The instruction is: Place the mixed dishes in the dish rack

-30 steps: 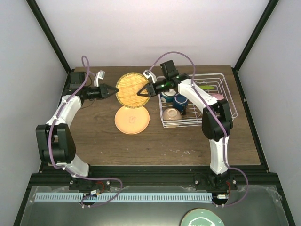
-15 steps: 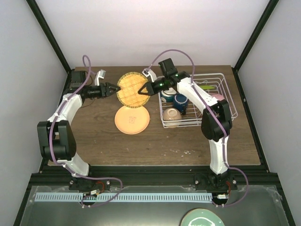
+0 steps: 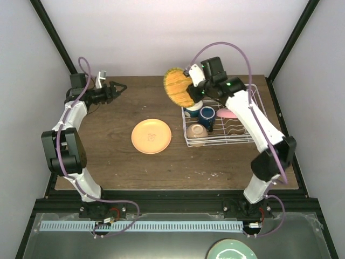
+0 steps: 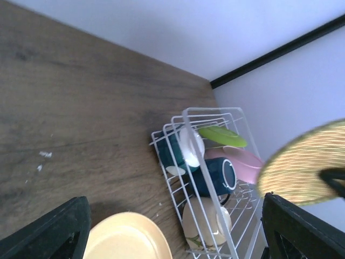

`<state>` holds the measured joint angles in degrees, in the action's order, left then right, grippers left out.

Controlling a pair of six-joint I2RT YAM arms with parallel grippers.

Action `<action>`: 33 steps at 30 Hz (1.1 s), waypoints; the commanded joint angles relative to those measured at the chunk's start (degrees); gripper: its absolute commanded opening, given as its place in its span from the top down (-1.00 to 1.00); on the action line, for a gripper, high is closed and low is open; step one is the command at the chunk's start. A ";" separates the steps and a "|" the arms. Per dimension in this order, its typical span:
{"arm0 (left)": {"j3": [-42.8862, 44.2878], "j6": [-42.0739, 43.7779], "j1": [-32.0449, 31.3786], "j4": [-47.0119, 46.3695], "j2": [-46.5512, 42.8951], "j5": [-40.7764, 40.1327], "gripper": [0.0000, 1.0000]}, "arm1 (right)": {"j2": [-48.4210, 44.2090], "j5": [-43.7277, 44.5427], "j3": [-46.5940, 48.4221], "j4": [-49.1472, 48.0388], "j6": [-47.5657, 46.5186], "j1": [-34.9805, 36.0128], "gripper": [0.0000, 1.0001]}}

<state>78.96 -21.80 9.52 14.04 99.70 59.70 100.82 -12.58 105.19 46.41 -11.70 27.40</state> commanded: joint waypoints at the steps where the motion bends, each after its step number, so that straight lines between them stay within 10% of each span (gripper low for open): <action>1: -0.59 -0.98 -0.25 1.89 1.69 -3.63 -0.76 | -8.75 17.88 -3.08 2.72 -6.69 -0.33 0.99; 18: 0.12 -2.10 -0.24 1.77 5.49 -4.90 -0.73 | -37.20 37.93 -28.75 3.52 -31.50 0.53 0.99; 33: 0.31 -2.10 -0.74 1.56 6.27 -4.59 -0.72 | -41.76 42.97 -38.10 6.70 -44.00 -0.11 0.99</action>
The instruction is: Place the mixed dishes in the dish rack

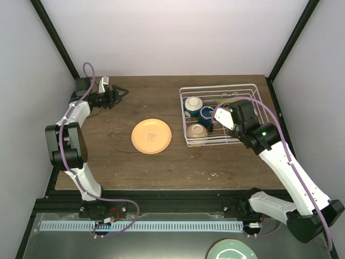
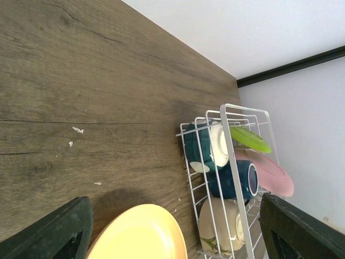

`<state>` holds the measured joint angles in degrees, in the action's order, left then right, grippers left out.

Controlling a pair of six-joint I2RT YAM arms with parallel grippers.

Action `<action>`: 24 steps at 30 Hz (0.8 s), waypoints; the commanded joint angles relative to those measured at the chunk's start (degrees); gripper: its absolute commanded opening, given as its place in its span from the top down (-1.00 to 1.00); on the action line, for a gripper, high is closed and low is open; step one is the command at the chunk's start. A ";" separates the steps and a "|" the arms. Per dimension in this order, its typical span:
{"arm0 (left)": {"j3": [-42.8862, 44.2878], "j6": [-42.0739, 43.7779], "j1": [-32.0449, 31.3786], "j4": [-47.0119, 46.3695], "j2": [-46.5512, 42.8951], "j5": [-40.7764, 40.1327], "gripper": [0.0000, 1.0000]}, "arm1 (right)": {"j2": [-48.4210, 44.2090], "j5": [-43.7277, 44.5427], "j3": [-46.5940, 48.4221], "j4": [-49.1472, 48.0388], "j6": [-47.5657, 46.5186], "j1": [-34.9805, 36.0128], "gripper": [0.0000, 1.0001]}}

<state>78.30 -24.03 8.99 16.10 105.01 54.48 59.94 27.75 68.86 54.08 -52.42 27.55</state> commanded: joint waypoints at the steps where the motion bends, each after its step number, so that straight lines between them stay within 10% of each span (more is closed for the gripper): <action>1: 0.95 0.13 -0.28 -0.54 1.00 0.67 -0.72 | -0.88 3.09 -2.78 -1.48 -3.85 -0.36 0.99; 24: 1.16 0.74 -0.57 0.43 1.78 0.46 -0.71 | -0.73 11.66 -14.22 -24.61 -21.61 -5.59 0.99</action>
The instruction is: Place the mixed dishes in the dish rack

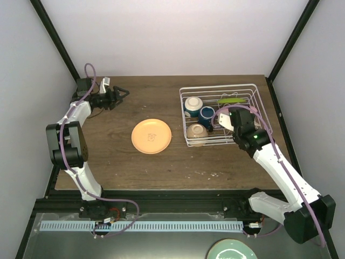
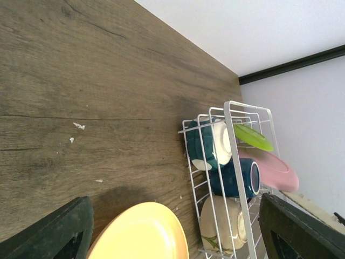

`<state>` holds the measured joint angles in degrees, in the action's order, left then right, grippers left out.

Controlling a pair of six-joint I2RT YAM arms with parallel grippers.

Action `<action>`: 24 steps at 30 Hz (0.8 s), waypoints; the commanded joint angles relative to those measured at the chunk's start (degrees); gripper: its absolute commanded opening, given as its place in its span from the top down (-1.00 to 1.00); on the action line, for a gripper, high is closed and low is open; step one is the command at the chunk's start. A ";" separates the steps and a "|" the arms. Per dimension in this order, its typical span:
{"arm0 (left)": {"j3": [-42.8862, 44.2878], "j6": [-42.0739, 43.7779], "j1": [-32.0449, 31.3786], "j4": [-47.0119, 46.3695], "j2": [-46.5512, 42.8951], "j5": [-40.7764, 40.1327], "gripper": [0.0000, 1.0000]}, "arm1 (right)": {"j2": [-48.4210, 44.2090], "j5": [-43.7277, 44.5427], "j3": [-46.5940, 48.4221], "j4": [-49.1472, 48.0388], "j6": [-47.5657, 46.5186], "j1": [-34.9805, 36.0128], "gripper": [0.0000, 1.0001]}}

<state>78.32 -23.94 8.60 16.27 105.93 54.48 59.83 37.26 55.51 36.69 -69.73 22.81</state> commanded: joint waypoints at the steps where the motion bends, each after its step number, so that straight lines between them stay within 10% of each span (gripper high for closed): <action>1: 1.23 0.73 -0.24 0.37 0.86 0.45 -0.71 | -0.53 2.12 -1.30 -7.87 -4.83 -1.10 0.99; 24: -0.01 1.80 -0.16 1.12 -0.37 -0.23 -0.71 | 3.23 -1.78 -14.57 -35.51 -20.89 -6.66 0.99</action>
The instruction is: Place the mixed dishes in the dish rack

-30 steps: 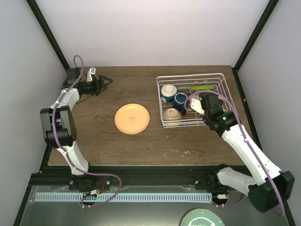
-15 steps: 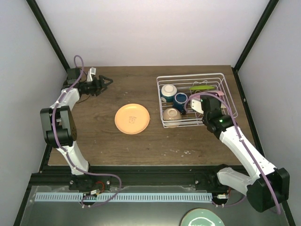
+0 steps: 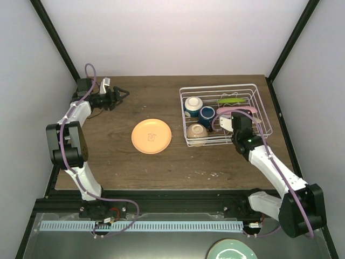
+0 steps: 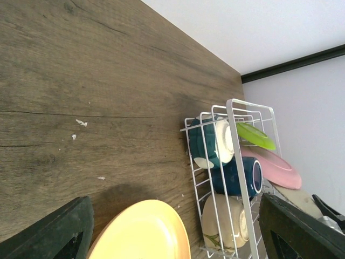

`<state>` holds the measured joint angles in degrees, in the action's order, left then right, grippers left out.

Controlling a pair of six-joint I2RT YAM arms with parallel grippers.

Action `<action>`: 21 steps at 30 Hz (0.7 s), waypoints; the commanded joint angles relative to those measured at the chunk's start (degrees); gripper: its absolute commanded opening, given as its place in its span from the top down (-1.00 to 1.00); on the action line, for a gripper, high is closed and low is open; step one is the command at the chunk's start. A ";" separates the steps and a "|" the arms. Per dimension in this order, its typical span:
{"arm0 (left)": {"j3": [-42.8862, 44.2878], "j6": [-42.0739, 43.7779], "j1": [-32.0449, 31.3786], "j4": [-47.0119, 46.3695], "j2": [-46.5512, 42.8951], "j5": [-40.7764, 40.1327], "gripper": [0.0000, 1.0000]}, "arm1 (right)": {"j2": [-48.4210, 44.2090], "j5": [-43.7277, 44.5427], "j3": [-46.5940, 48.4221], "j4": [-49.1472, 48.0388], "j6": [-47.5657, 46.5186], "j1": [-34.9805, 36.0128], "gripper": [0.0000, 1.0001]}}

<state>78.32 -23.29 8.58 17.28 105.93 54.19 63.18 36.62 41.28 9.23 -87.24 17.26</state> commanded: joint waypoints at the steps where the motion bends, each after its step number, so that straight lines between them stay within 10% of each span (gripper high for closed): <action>1: -0.08 1.14 -0.22 0.12 -0.45 0.04 -0.71 | 0.12 -1.44 -0.70 -8.93 -3.73 -1.26 0.99; 15: -0.71 1.32 -0.15 0.05 -1.07 0.18 -0.71 | 4.21 -4.11 -5.51 -14.55 -5.50 -2.42 0.96; 21: -1.02 1.18 -0.22 -0.13 -1.05 0.31 -0.71 | 4.58 -4.79 -5.86 -15.15 -5.13 -4.00 0.52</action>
<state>77.82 -22.68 8.60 17.30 105.91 54.17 67.51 32.23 35.59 -2.74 -92.14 14.66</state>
